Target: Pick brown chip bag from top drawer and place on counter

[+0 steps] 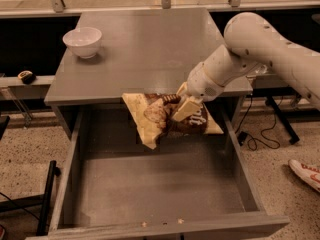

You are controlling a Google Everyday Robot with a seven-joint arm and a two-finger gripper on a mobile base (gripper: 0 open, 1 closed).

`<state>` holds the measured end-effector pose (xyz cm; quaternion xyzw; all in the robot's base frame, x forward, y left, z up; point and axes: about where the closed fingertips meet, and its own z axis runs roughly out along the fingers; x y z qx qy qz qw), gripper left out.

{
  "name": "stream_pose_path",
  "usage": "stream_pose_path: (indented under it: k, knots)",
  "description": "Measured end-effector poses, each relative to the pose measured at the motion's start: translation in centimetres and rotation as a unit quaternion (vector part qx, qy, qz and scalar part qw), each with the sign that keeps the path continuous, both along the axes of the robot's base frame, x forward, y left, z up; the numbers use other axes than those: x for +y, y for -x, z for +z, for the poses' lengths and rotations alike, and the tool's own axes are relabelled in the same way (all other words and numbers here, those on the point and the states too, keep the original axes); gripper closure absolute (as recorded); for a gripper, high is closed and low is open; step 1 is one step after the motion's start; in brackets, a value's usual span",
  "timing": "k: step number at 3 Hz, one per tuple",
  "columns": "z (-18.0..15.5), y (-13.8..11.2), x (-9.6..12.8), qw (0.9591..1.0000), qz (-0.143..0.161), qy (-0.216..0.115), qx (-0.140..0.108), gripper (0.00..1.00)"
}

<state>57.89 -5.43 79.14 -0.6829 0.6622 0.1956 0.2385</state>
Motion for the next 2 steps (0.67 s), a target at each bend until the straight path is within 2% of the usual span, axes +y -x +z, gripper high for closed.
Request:
stream_pose_path:
  k: [1, 2]
  knots:
    - [0.5, 0.3, 0.2, 0.9998, 0.01, 0.012, -0.007, 1.0]
    - [2.8, 1.9, -0.8, 0.9995, 0.012, 0.019, -0.023, 1.0]
